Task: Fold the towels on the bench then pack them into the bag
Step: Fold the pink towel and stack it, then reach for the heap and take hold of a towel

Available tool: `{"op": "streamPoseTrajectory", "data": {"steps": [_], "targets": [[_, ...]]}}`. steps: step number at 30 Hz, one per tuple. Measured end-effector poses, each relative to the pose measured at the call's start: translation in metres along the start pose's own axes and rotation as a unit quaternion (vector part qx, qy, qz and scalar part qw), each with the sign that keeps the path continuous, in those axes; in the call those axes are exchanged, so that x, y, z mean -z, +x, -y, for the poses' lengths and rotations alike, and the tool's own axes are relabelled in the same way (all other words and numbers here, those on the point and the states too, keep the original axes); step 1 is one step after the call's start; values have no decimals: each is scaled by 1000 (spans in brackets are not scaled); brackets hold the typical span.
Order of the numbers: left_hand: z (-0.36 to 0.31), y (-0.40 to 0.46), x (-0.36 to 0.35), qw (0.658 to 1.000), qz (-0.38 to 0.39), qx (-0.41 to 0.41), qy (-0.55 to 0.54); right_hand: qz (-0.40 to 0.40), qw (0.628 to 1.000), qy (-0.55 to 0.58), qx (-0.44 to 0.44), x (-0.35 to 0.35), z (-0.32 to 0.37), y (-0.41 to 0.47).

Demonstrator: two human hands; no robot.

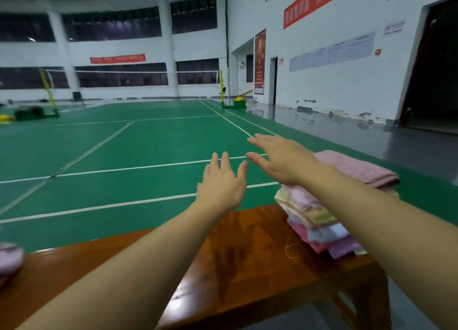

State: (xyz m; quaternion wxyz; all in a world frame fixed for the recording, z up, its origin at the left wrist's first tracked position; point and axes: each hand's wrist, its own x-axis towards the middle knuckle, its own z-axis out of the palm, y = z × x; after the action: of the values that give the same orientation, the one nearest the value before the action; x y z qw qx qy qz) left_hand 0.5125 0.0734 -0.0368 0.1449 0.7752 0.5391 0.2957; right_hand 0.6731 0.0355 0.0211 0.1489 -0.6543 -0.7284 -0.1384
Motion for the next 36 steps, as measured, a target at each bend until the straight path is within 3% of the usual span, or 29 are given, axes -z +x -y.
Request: {"op": "streamPoseTrajectory", "data": {"steps": [5,12,19,25,32,36], "targets": [[111,-37,78,991,-30,54,119,18,995,46,88,-48,107,26],[251,-127,189,953,-80,155,247,43,969,90,225,-85,282,45],[338,-205,288,914,-128,233,306,73,938,148,303,-92,425,45],[374,-243,327,857,-216,215,415,106,915,212,328,-102,497,53],[394,-241,356,877,-257,320,249,127,876,353,302,-109,539,78],[403,-239,367,892,-264,320,180,136,842,391,346,-95,567,86]]}}
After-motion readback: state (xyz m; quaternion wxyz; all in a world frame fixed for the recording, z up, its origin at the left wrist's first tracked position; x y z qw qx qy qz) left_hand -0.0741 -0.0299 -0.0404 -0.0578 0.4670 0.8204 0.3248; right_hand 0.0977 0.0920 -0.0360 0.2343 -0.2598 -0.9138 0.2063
